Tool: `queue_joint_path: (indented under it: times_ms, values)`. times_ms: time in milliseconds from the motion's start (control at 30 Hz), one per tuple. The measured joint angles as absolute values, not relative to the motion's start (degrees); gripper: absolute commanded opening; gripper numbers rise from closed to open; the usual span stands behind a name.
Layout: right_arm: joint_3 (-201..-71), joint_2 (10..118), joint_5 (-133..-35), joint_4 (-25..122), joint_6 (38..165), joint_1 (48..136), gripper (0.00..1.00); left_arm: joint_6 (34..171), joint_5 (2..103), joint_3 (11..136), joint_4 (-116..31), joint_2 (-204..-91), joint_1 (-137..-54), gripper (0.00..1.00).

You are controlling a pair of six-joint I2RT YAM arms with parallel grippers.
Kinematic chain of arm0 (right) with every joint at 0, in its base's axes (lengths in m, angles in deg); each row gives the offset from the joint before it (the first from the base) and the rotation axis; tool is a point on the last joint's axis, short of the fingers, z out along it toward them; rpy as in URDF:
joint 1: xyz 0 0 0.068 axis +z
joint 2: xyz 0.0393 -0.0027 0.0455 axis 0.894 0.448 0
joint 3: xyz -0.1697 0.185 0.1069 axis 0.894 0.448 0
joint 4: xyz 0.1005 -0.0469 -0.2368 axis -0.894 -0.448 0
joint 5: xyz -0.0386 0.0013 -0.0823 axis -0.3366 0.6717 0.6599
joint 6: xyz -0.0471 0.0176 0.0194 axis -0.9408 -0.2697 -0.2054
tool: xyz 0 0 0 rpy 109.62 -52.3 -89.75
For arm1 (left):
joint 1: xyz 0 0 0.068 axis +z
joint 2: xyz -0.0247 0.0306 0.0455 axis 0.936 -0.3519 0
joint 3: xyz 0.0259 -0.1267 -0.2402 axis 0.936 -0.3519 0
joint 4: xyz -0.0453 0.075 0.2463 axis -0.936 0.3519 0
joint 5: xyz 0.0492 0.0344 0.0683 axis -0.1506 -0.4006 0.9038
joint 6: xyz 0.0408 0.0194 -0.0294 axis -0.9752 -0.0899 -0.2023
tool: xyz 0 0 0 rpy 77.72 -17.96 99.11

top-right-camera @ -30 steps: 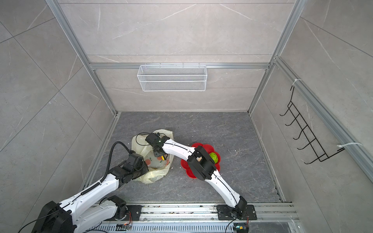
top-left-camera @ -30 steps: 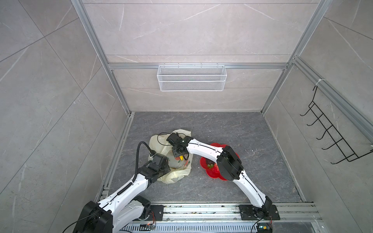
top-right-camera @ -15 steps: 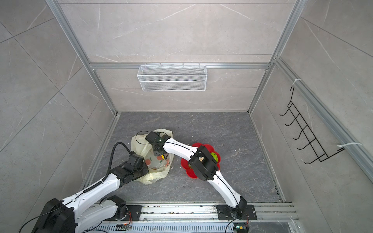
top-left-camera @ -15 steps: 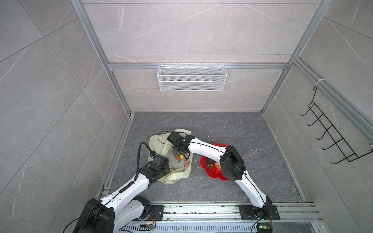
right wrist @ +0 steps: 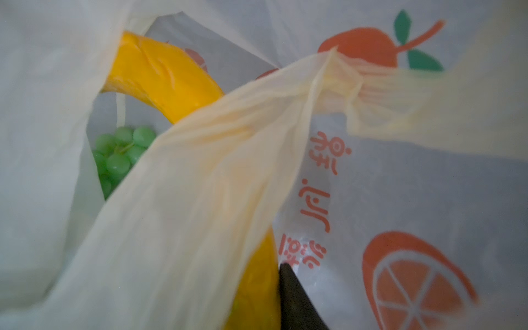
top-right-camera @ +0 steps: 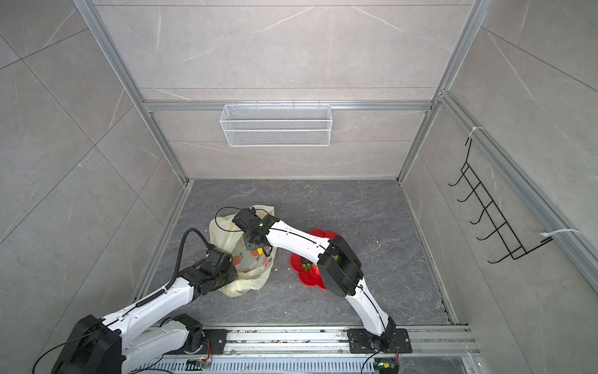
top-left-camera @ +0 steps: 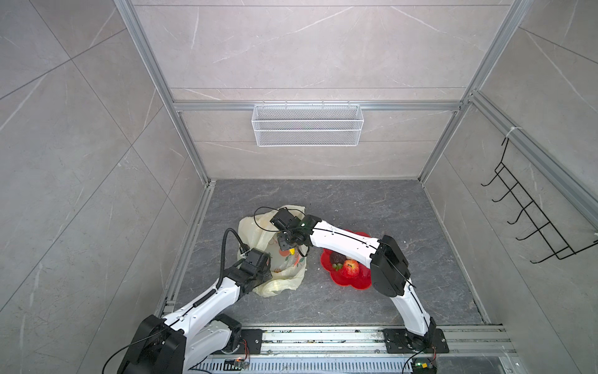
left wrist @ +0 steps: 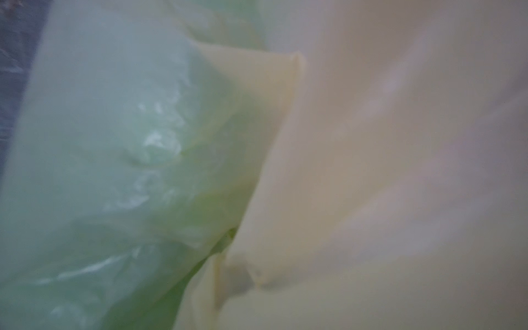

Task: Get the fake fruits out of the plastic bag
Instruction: 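Grasp the yellow banana inside the bag with the right gripper, then lift the yellow banana out and carry it over the red plate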

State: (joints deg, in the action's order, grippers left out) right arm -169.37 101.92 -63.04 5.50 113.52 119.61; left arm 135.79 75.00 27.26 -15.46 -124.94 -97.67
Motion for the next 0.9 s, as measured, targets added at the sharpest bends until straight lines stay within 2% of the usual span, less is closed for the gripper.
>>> queue_joint_path:
  times_ms: [400,600,900]
  values:
    - [-148.3,87.1,-63.9,10.5,115.6,121.8,0.34,136.9,79.3,28.7,-12.0,-124.6,-93.5,0.11]
    - [-142.7,80.5,-63.9,12.8,115.9,121.8,0.34,136.9,79.7,29.0,-11.5,-125.3,-92.9,0.11]
    - [-136.7,77.5,-64.5,14.5,116.0,122.1,0.34,137.3,79.8,29.6,-10.8,-125.3,-92.7,0.11]
